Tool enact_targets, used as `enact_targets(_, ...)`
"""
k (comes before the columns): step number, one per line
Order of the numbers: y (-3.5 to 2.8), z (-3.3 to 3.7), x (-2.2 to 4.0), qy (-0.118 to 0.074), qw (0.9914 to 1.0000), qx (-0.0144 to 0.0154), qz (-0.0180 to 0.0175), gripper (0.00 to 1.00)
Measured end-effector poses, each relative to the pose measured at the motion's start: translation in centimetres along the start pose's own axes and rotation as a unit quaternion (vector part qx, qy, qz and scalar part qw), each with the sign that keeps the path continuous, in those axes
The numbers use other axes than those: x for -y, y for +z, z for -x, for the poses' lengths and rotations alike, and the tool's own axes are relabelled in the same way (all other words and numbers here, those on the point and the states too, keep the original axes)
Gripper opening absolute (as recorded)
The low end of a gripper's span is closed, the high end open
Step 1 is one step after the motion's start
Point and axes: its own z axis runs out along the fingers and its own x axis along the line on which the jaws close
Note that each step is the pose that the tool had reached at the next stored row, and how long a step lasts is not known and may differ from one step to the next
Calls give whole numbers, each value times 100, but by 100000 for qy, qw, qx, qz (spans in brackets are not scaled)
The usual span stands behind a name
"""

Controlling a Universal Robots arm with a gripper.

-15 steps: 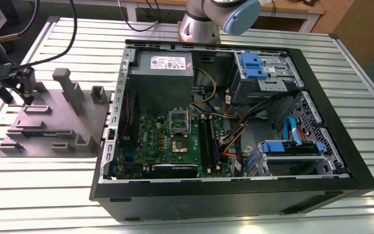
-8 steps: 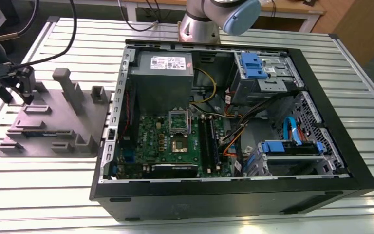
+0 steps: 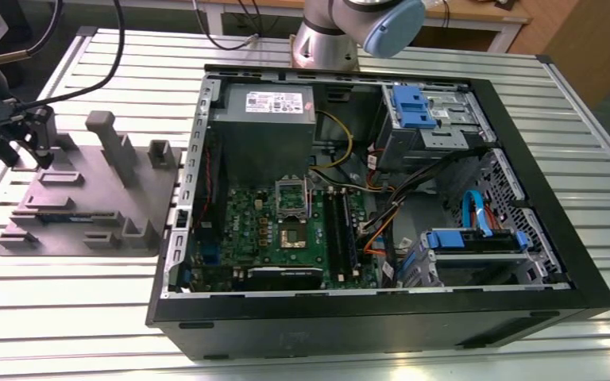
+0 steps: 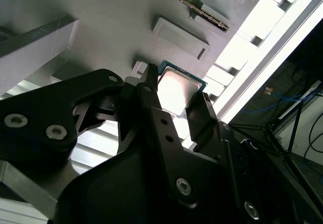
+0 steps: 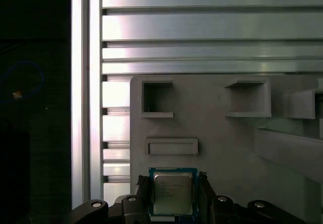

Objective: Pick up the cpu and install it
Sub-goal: 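Pick up the cpu and move it towards the insertion slot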

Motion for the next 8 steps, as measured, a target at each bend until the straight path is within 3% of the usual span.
enact_targets(8, -20, 0, -1, 0, 100000, 1, 0, 47)
